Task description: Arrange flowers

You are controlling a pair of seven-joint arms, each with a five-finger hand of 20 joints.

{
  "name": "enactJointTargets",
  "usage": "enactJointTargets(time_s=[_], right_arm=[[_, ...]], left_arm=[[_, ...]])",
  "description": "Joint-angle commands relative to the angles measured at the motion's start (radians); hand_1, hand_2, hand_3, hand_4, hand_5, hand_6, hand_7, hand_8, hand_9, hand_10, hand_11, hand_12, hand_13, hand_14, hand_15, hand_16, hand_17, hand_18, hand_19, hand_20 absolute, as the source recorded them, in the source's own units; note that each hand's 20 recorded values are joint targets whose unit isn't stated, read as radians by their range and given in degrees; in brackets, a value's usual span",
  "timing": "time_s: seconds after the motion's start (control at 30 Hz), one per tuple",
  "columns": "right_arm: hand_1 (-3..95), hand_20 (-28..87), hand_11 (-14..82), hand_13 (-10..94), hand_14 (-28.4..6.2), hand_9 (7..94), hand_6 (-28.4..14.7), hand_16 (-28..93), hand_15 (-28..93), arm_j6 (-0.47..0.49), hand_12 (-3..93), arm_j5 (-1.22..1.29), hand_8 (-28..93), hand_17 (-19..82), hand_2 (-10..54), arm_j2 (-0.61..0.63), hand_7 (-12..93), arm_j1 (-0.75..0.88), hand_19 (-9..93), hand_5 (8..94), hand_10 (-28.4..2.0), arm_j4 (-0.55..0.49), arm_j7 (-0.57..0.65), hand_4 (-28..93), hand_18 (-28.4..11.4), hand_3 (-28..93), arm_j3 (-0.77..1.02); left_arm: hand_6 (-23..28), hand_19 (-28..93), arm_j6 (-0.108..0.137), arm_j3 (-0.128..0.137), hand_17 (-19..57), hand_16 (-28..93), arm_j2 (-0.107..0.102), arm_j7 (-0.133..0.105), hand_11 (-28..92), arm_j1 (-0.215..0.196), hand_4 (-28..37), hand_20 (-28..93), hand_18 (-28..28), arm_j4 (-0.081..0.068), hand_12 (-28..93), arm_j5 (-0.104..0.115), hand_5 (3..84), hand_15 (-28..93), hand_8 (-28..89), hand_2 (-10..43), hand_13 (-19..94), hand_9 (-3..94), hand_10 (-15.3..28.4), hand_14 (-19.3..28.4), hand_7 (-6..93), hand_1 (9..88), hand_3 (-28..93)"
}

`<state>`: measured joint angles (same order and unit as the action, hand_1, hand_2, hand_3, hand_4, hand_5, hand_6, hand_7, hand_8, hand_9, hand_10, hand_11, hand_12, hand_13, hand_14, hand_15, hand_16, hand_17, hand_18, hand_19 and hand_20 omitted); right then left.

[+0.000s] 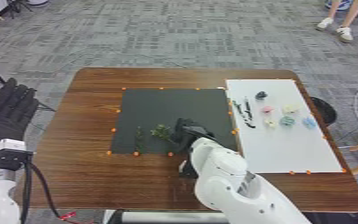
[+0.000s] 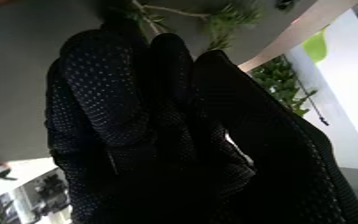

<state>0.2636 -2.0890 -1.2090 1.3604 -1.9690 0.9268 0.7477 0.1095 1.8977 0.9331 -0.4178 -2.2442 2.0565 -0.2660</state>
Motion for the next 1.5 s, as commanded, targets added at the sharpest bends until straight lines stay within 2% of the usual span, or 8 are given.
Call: enactJointTargets(time_s=[0.03, 0.7, 0.97, 1.2, 1.27, 1.3, 1.33, 1.5], right_arm=[[43.0, 22, 18.6, 73, -12.8, 68.8, -9.5, 28, 62, -0.020, 15.8, 0.041, 17, 35, 14.2, -0.008, 67, 0.000, 85, 52.8, -22.9, -0.017, -0.034, -20, -28.4, 76, -0.021], [43.6, 22, 18.9, 75, -12.1, 71.4, -9.0, 27, 60, -0.016, 15.7, -0.026, 16, 37, 12.3, 0.013, 67, -0.032, 86, 54.1, -22.9, -0.022, 0.019, -19, -28.4, 76, -0.035], [42.4, 21, 21.8, 75, -12.5, 72.0, -9.0, 29, 60, -0.050, 18.4, -0.095, 16, 36, 9.0, 0.098, 65, -0.012, 86, 54.6, -22.3, -0.091, -0.026, -18, -28.4, 76, 0.033], [31.0, 21, 23.2, 72, -14.8, 71.0, -10.8, 30, 64, -0.083, 20.1, -0.166, 13, 34, 4.6, 0.238, 54, -0.006, 86, 58.3, -22.6, -0.159, -0.026, -17, -28.4, 75, 0.146], [30.0, 21, 23.2, 71, -15.2, 70.5, -10.9, 29, 64, -0.105, 20.1, -0.178, 7, 34, 4.6, 0.279, 51, -0.001, 86, 59.3, -22.8, -0.166, -0.019, -16, -28.4, 75, 0.178], [29.3, 21, 22.8, 70, -15.4, 69.4, -10.6, 29, 64, -0.122, 20.0, -0.177, -7, 33, 3.7, 0.295, 44, 0.003, 85, 61.2, -23.0, -0.166, -0.013, -16, -28.4, 75, 0.194], [29.1, 21, 22.7, 70, -15.4, 69.2, -10.5, 29, 64, -0.129, 20.0, -0.178, -11, 33, 3.2, 0.306, 41, 0.002, 85, 62.1, -23.1, -0.161, -0.009, -15, -28.4, 75, 0.208], [31.1, 22, 23.0, 69, -15.6, 69.5, -9.3, 29, 65, -0.106, 19.8, -0.200, -10, 33, -3.1, 0.341, 37, -0.008, 85, 64.0, -21.7, -0.125, -0.015, -16, -28.4, 75, 0.239]], left_arm=[[6.7, 18, 0.001, -0.006, -2.7, -4, -0.001, 0.001, 17, -0.004, -28.3, 10, 9.3, -0.003, 9, 0.000, 40.6, 17, -8, 11.3, 24, 32.7, 13.4, 10.8, 8.1, 24.0, 76], [6.7, 18, 0.002, 0.010, -2.8, -4, 0.007, -0.013, 17, -0.030, -28.3, 10, 9.4, 0.005, 9, 0.012, 40.7, 17, -8, 11.4, 24, 32.7, 13.4, 11.0, 8.2, 23.9, 76], [6.8, 18, 0.002, 0.017, -2.8, -4, 0.013, -0.028, 17, -0.041, -28.3, 10, 9.4, 0.010, 9, 0.013, 40.7, 17, -8, 11.4, 24, 32.7, 13.4, 11.1, 8.1, 23.9, 76], [6.7, 18, 0.010, 0.034, -2.8, -4, 0.023, -0.043, 17, -0.069, -28.3, 10, 9.4, 0.020, 9, 0.013, 40.6, 17, -8, 11.4, 24, 32.7, 13.4, 11.0, 8.1, 23.9, 76], [6.7, 18, 0.008, 0.038, -2.8, -4, 0.024, -0.043, 17, -0.074, -28.3, 10, 9.4, 0.022, 9, 0.015, 40.6, 17, -8, 11.5, 24, 32.7, 13.4, 11.0, 8.2, 23.9, 76], [6.7, 18, 0.011, 0.039, -2.8, -4, 0.024, -0.043, 17, -0.077, -28.3, 10, 9.4, 0.023, 9, 0.014, 40.6, 17, -8, 11.4, 24, 32.7, 13.4, 11.0, 8.2, 23.8, 76], [6.7, 18, 0.012, 0.039, -2.8, -4, 0.025, -0.043, 17, -0.079, -28.3, 10, 9.4, 0.024, 9, 0.015, 40.6, 17, -8, 11.5, 24, 32.7, 13.4, 11.0, 8.2, 23.8, 76], [6.7, 18, 0.012, 0.039, -2.9, -4, 0.029, -0.037, 17, -0.089, -28.3, 10, 9.4, 0.026, 9, 0.015, 40.6, 17, -8, 11.5, 24, 32.7, 13.4, 11.0, 8.2, 23.9, 76]])
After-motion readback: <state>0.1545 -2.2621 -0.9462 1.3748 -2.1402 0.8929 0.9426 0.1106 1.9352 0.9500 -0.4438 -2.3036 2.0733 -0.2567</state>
